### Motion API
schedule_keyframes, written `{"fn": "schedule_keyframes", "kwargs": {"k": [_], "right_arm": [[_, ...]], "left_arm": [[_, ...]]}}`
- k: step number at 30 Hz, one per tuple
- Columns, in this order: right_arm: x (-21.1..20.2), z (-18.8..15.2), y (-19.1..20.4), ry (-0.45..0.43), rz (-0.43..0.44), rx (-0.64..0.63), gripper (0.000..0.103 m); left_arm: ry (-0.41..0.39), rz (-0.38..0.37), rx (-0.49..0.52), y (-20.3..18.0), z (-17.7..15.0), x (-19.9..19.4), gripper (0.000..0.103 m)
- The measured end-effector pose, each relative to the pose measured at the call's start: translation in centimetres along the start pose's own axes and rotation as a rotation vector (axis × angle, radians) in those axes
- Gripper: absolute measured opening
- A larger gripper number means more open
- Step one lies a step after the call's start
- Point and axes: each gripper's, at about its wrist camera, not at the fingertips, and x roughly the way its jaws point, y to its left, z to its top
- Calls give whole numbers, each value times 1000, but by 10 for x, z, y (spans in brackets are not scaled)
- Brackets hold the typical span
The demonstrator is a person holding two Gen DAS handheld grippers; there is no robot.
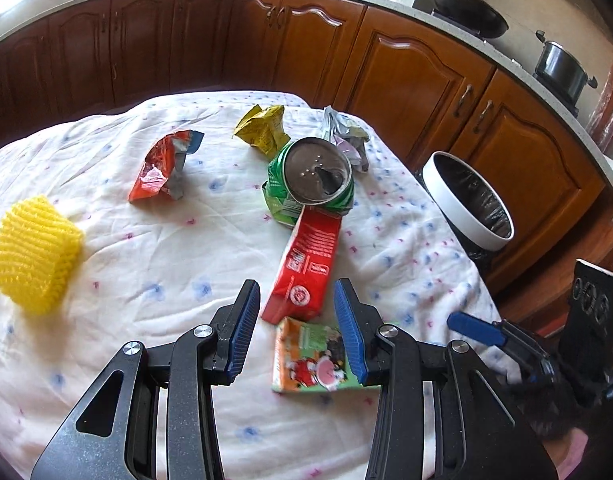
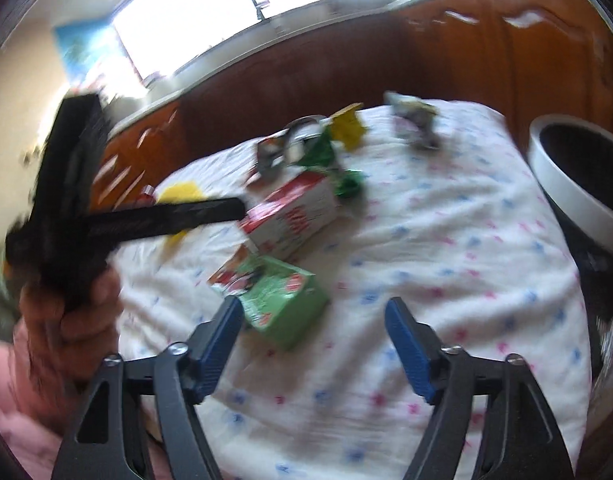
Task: Collect trash
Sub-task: 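Move both open tools back over the trash on the table, then grasp the red juice carton with the left tool while the right tool grasps the green milk carton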
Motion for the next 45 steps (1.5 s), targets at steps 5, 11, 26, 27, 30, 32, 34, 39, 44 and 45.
{"fn": "schedule_keyframes", "kwargs": {"k": [5, 11, 26, 27, 30, 32, 34, 39, 44, 45], "right_arm": [[14, 3, 10, 33, 24, -66, 80], [24, 8, 11, 58, 27, -97, 80], [70, 22, 61, 213, -32, -472, 78], [73, 22, 61, 222, -40, -472, 76], [70, 22, 49, 201, -75, -390, 59], [60, 26, 29, 164, -95, -240, 48], [47, 27, 10, 122, -104, -80, 48], [33, 24, -26, 44, -150, 215, 48], [29, 23, -41, 0, -183, 312, 54], [26, 22, -40, -15, -189, 310, 56]], "left_arm": [[31, -14, 55, -3, 11, 17, 48], [76, 4, 107, -8, 14, 43, 48], [41, 48, -5, 63, -13, -14, 31], [41, 55, -11, 67, -15, -16, 31], [43, 62, -20, 74, -19, -19, 31], [44, 57, -22, 75, -20, -19, 31], [44, 50, -19, 71, -20, -19, 31], [43, 6, 13, 45, -17, -11, 31], [63, 4, 48, 15, -16, 8, 31], [66, 18, 52, 10, -16, 12, 31]]}}
